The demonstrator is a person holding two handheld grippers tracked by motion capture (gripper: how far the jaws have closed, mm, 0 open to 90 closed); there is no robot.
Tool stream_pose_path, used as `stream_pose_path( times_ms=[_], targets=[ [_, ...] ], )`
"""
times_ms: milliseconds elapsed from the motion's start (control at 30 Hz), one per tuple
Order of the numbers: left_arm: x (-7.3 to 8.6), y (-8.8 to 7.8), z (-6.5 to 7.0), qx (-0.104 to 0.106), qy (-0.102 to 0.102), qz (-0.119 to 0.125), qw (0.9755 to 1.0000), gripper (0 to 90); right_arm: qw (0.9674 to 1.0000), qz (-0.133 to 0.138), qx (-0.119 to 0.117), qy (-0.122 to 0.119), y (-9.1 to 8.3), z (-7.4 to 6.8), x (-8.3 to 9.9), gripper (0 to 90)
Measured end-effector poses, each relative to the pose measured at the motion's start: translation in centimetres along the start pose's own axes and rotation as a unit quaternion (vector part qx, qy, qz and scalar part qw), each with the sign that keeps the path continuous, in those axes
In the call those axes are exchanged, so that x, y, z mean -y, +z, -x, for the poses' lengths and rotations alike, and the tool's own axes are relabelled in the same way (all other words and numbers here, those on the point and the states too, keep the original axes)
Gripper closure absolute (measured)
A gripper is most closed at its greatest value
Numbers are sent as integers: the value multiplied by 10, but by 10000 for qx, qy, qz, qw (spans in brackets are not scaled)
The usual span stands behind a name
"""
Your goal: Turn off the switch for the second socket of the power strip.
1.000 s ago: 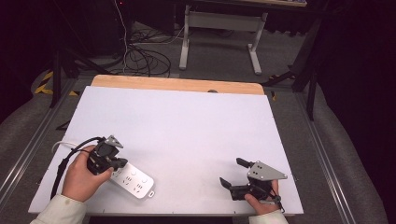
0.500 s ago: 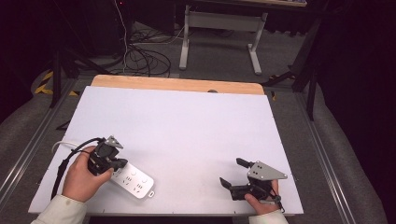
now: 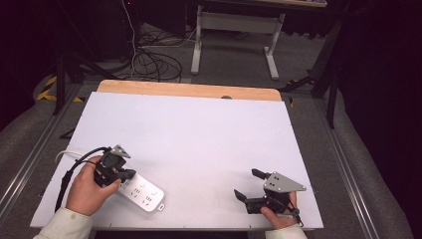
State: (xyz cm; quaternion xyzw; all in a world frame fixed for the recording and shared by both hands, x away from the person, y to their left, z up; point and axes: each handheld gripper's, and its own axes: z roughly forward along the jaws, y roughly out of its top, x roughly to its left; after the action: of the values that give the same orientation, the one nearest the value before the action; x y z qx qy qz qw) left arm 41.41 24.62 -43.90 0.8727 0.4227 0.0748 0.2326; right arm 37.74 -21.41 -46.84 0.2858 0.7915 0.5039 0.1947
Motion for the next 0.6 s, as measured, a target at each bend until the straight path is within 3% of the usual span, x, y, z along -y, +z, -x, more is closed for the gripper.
stream_pose_path(
  times_ms=[367,600],
  targets=[
    [1,1,2,-26,-59,42,10000,900,10000,-19,-13,-7,0,-1,0,101],
    [1,2,6,-149,-104,20,9998,900,10000,-31,-1,-17,1,-1,0,101]
  ],
)
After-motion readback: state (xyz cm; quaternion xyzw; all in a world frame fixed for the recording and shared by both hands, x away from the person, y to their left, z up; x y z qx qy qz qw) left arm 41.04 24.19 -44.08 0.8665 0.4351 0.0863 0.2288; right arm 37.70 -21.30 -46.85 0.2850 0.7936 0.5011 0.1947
